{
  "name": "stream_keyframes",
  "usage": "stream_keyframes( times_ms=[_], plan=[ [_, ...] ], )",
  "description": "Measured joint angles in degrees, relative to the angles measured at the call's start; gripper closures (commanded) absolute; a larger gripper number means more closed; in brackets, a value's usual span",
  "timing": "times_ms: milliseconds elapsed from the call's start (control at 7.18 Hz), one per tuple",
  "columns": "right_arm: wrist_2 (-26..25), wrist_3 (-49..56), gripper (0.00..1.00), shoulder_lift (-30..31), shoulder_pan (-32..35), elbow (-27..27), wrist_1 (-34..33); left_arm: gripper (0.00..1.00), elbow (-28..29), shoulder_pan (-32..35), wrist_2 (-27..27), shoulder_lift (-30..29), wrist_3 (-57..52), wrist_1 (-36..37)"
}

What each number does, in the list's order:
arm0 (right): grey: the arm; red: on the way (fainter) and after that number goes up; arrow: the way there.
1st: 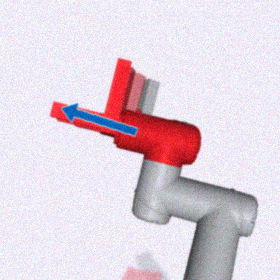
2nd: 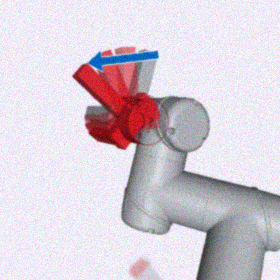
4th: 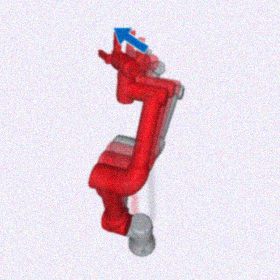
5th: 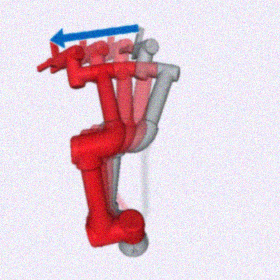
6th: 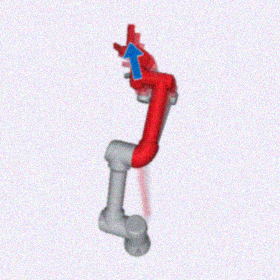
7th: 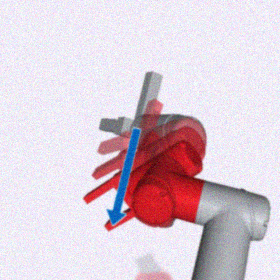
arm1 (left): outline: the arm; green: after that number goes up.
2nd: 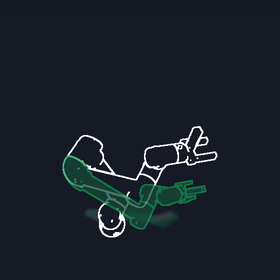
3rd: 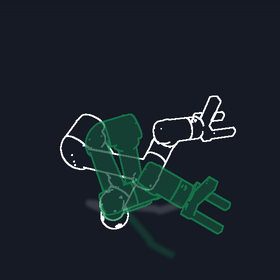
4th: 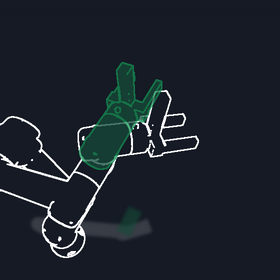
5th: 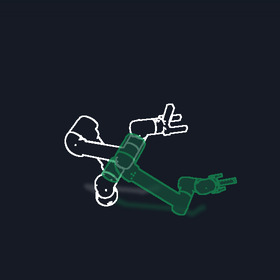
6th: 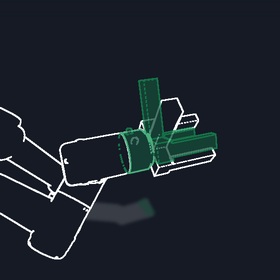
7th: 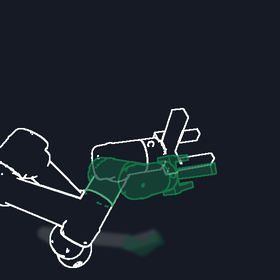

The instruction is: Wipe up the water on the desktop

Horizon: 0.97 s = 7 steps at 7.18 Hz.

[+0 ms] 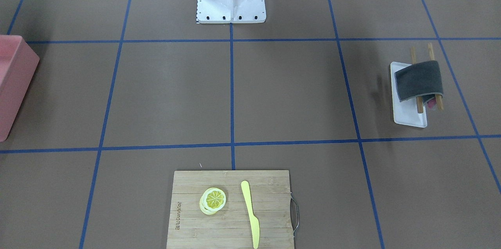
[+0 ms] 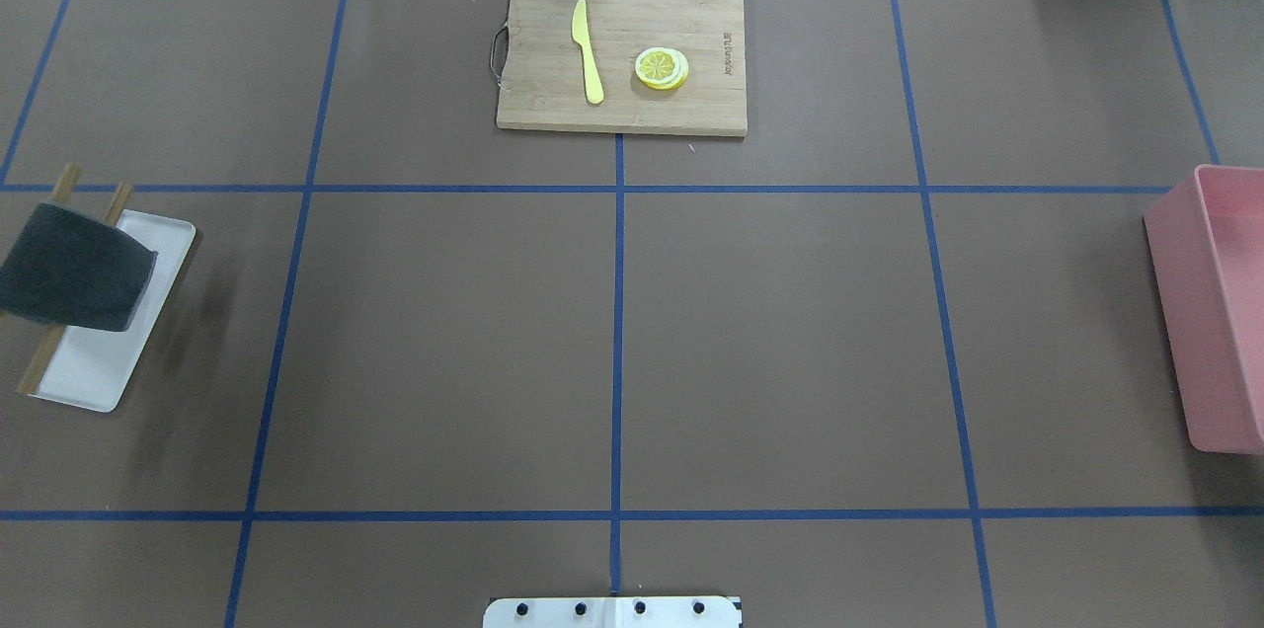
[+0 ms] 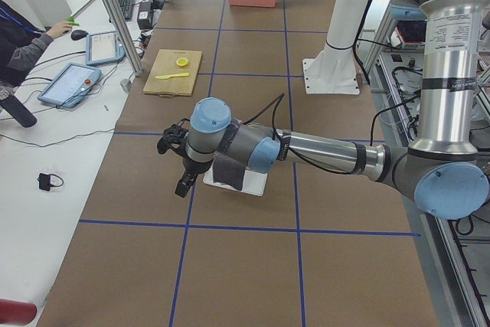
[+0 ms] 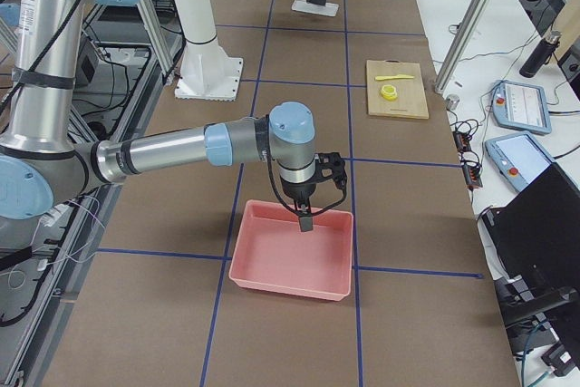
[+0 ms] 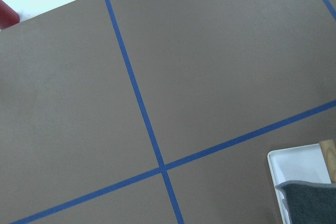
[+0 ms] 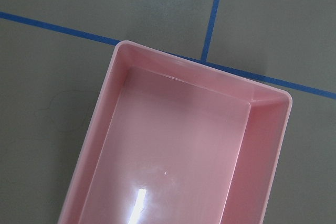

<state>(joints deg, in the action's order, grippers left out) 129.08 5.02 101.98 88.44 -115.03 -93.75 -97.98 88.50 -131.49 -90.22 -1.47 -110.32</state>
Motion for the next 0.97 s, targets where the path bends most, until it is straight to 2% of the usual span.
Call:
stream_keyframes(
  times_ms=[557,975],
  plan=[
    [0.2,-2.3,0.0,-0.3,0.1,-2.0,0.0,0.01,0.3,0.0,-0.2,-1.2,0.3,-0.3],
    [0.2,-6.7,0.0,-0.4,0.0,-3.0,0.1,0.01,-0.6,-0.7,-0.4,-3.1,5.1,-0.4]
  ],
)
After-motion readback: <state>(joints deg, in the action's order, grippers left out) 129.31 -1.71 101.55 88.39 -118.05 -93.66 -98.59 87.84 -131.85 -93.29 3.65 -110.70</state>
